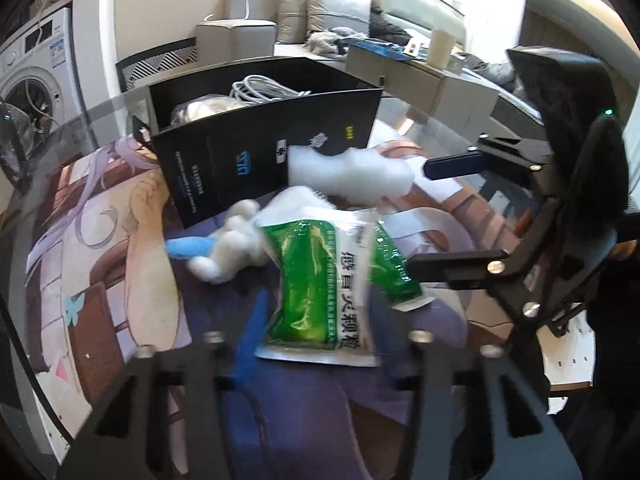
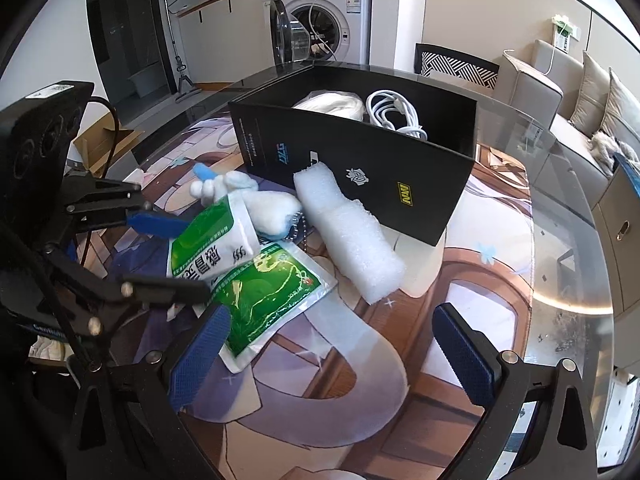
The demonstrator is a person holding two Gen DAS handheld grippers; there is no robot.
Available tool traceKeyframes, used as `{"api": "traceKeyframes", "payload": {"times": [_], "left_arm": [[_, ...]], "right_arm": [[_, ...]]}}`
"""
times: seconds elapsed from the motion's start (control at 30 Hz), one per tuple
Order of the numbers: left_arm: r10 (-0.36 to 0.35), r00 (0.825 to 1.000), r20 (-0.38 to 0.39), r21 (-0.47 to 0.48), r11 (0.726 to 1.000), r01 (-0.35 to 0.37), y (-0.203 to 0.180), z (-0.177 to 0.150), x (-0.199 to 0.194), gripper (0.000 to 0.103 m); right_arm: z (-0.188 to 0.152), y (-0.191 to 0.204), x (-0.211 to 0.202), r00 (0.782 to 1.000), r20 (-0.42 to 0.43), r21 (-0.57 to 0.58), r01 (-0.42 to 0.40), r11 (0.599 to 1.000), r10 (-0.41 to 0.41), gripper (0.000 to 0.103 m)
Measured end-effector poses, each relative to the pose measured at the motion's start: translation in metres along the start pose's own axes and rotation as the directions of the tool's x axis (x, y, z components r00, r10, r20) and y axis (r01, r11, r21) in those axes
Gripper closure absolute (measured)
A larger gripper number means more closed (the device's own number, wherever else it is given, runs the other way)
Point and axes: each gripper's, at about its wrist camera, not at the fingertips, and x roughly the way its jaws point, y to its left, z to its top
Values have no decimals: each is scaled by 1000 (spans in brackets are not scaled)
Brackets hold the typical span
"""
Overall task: Organize soft objects
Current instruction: 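Move left gripper to large green medicine packet and close on it, then grasp smaller green packet with right gripper while left gripper holds large packet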
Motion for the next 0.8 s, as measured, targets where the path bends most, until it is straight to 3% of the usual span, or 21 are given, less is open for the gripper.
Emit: {"api": "traceKeyframes", "payload": {"times": [0.1, 0.5, 0.8], "left_arm": [[1, 1000, 19, 3, 1000, -1, 0, 0, -5, 70], [18, 994, 112, -52, 999, -12, 13, 11, -33, 70], [30, 991, 132, -68, 997, -21, 21, 12, -40, 70]], "right_arm": [[0, 1, -1, 1000, 2, -3, -2, 1000, 2, 1], [2, 27, 7, 997, -3, -55, -72, 996, 72, 1], [10, 39, 29, 998, -41, -32, -40, 999, 39, 1]]}}
